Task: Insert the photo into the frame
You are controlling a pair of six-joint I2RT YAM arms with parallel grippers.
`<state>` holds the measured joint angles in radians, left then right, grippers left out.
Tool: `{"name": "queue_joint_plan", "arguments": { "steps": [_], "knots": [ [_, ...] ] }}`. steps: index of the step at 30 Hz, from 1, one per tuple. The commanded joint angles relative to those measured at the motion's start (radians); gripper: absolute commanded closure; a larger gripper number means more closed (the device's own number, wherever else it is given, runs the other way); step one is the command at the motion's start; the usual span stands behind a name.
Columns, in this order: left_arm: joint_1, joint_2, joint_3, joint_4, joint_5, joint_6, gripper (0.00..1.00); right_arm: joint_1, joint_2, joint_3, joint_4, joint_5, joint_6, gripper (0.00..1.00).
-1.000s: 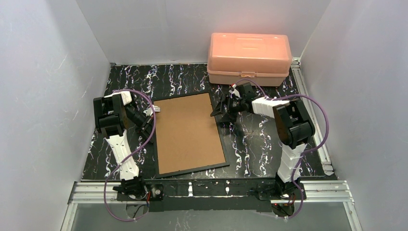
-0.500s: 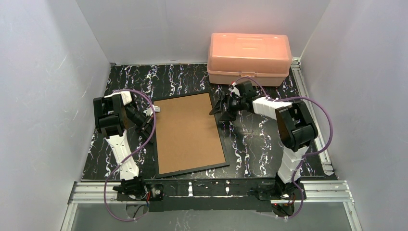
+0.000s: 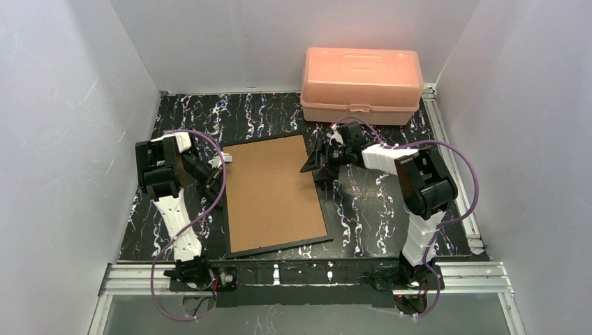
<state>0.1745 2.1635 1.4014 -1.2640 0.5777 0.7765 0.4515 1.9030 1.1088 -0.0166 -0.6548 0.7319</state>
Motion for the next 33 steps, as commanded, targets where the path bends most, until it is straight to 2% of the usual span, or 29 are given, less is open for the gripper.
{"name": "queue_joint_plan", "arguments": {
  "steps": [1, 18, 33],
  "knots": [
    [-0.004, -0.041, 0.007, 0.115, -0.024, 0.027, 1.0, -0.01, 0.002, 0.005, 0.018, 0.011, -0.024, 0.18],
    [-0.004, -0.039, 0.01, 0.12, -0.02, 0.027, 1.0, -0.029, 0.016, 0.003, -0.015, -0.018, -0.031, 0.19],
    [-0.004, -0.037, 0.014, 0.12, -0.021, 0.027, 1.0, 0.007, 0.069, -0.009, -0.046, -0.004, -0.036, 0.19]
  ]
}}
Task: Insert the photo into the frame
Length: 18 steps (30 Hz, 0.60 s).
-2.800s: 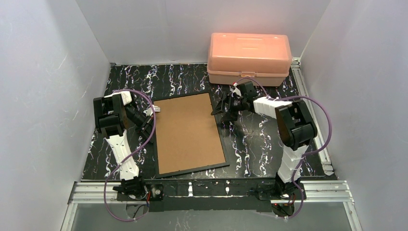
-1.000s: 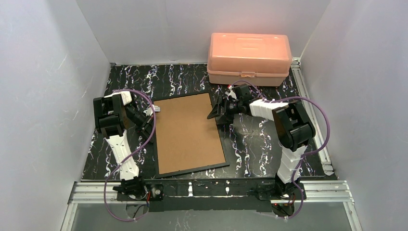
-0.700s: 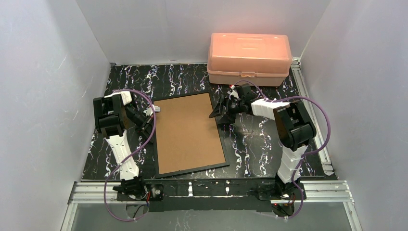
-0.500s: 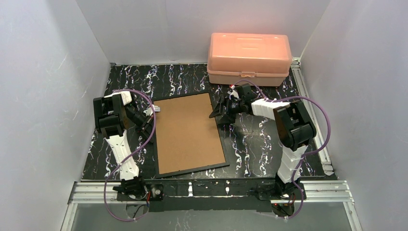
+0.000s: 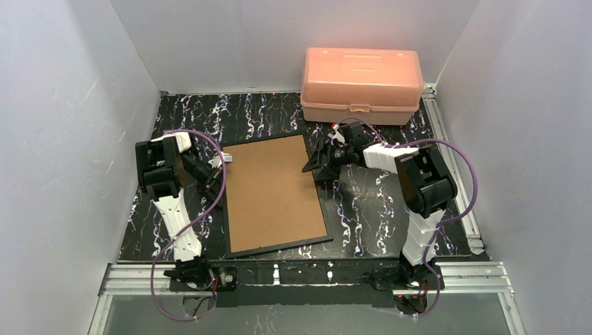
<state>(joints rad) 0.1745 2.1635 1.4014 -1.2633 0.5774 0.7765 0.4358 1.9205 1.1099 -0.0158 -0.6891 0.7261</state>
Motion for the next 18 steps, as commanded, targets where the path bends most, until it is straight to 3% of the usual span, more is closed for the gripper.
{"name": "queue_joint_plan", "arguments": {
  "steps": [1, 18],
  "knots": [
    [-0.004, -0.037, 0.014, 0.119, -0.018, 0.027, 1.0, 0.021, 0.054, -0.007, -0.056, 0.034, -0.035, 0.2],
    [-0.004, -0.033, 0.018, 0.119, -0.016, 0.032, 1.0, 0.051, 0.109, 0.013, -0.131, 0.083, -0.062, 0.22]
  ]
}}
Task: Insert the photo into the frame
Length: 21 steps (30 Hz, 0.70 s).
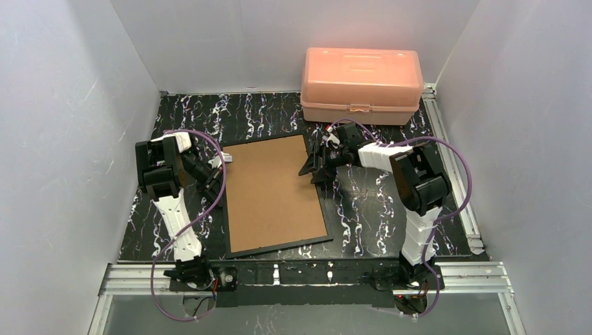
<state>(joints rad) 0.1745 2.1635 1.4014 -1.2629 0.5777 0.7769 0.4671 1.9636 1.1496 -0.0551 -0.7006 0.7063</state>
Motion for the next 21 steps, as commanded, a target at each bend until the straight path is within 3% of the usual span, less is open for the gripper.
{"name": "queue_joint_plan", "arguments": {
  "steps": [1, 5, 10, 14, 21],
  "knots": [
    [-0.004, -0.034, 0.018, 0.119, -0.016, 0.033, 1.0, 0.018, 0.064, -0.023, -0.09, 0.092, -0.042, 0.22],
    [-0.004, -0.036, 0.013, 0.119, -0.019, 0.035, 1.0, 0.016, 0.055, 0.012, -0.085, 0.071, -0.037, 0.22],
    [-0.005, -0.041, 0.01, 0.119, -0.022, 0.035, 1.0, -0.009, -0.003, 0.056, 0.001, -0.06, 0.028, 0.21],
    [-0.004, -0.042, 0.008, 0.119, -0.025, 0.04, 1.0, -0.036, -0.033, 0.097, -0.103, -0.047, -0.04, 0.21],
    [-0.004, -0.042, 0.007, 0.119, -0.016, 0.037, 1.0, -0.047, -0.002, 0.05, -0.089, -0.036, -0.044, 0.21]
  ]
}}
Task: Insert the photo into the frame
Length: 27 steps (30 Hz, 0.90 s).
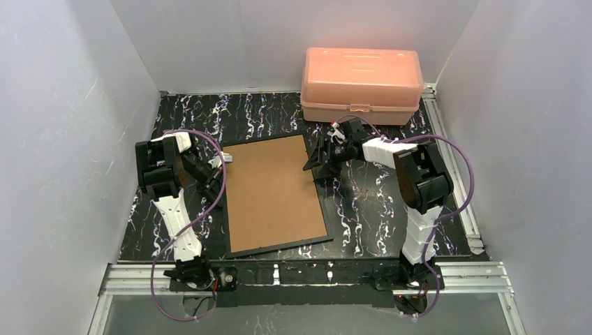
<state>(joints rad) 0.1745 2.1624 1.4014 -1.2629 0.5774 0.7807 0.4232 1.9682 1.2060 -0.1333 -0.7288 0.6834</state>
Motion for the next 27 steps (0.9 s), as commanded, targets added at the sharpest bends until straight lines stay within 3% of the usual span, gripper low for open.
{"name": "queue_joint_plan", "arguments": {
  "steps": [1, 27],
  "knots": [
    [-0.004, -0.041, 0.006, 0.119, -0.016, 0.032, 1.0, -0.004, -0.003, -0.011, -0.01, -0.005, -0.022, 0.21],
    [-0.004, -0.035, 0.021, 0.119, -0.012, 0.024, 1.0, 0.02, 0.052, -0.052, -0.01, 0.038, -0.019, 0.23]
  ]
}}
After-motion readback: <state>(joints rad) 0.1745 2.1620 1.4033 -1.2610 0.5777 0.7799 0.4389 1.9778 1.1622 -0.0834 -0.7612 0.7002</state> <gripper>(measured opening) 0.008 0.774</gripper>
